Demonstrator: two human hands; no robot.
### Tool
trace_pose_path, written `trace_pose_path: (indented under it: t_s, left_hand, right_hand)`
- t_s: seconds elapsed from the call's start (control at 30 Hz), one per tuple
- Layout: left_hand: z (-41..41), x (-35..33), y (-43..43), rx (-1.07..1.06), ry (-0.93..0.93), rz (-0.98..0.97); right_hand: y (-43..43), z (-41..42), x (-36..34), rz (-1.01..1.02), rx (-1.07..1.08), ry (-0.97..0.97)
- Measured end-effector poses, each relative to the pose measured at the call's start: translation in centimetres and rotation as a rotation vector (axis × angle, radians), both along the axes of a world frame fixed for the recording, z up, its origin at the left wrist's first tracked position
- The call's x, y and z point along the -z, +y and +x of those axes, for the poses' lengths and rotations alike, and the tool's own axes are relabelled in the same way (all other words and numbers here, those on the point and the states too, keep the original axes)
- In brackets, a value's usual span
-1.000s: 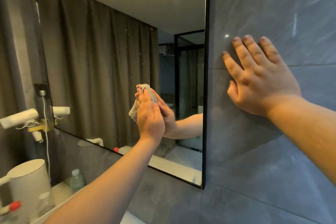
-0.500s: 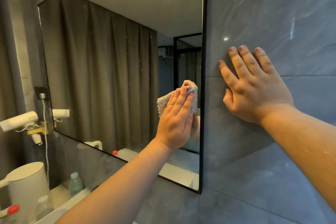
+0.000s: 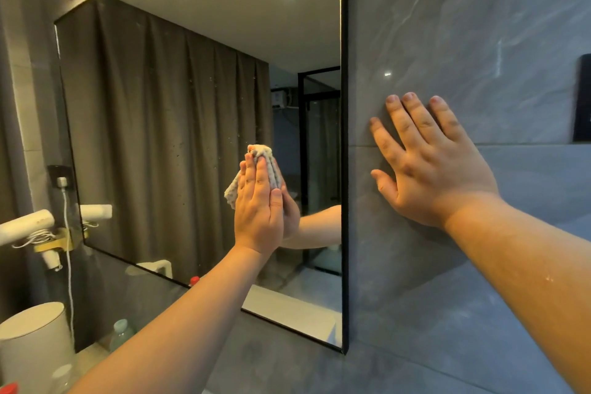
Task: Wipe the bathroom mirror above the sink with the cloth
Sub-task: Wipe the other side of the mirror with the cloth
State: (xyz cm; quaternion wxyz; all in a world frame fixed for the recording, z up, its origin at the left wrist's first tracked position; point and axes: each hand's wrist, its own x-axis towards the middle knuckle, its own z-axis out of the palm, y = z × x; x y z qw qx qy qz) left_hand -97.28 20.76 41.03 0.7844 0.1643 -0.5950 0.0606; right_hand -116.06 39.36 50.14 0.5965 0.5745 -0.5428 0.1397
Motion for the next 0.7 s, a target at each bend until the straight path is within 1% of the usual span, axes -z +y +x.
trace_pose_path:
  t_s: [0.03,0.1,0.13,0.17,0.2,0.23,0.27,0.33,0.37,0.43,0.5,0.57,0.7]
  left_hand:
    - [-0.3,-0.2,0.3,-0.056,-0.011,0.036]
    - [-1.3,-0.5,1.0,-0.132,0.153,0.053]
    - [-2.1,-0.4,1.5,-0.121,0.216,0.074]
    - [-2.5,-0.5,2.1,-0.151,0.224,0.091]
    - [-2.9,-0.5,2.3,-0.21,0.179,0.074]
    - [-2.6,-0.5,3.0,-0.239,0.082,0.065]
    - [-2.5,-0.3,4.0,-0.252,-0.073,0.051]
    - [-1.7,-0.2,6.4,-0.179,-0.396,0.045]
    - [-1.8,-0.4,7.7,-0.145,-0.484,0.023]
    - [-2.5,-0.7,9.2,-0.197,-0.553,0.007]
    - [-3.1,-0.7,9.3,-0.286,-0.575,0.055]
    - [-2.7,-0.6,9.0,-0.346,-0.608,0.056]
    - [-1.9,-0.7,8.5,-0.338,-0.66,-0.002]
  right_hand:
    - [0.0,0.0,0.0,0.002,0.008,-0.001]
    - [0.0,0.1,0.0,0.004,0.024,0.001]
    - [0.0,0.2,0.0,0.003,0.029,0.002]
    - [0.1,0.2,-0.1,0.001,0.033,0.004]
    - [0.1,0.2,-0.1,-0.001,0.038,0.008]
    - [0.1,0.2,-0.1,-0.002,0.044,0.011]
    - [0.1,0.2,-0.1,-0.003,0.049,0.012]
    - [0.1,0.3,-0.1,0.0,0.052,0.008]
    - [0.1,0.3,-0.1,0.002,0.057,0.007]
    - [0.2,0.2,-0.1,0.002,0.07,0.01]
    - [0.2,0.2,-0.1,0.001,0.077,0.012]
    - [0.2,0.3,-0.1,0.002,0.087,0.014]
    - [0.2,0.3,-0.1,0.003,0.087,0.014]
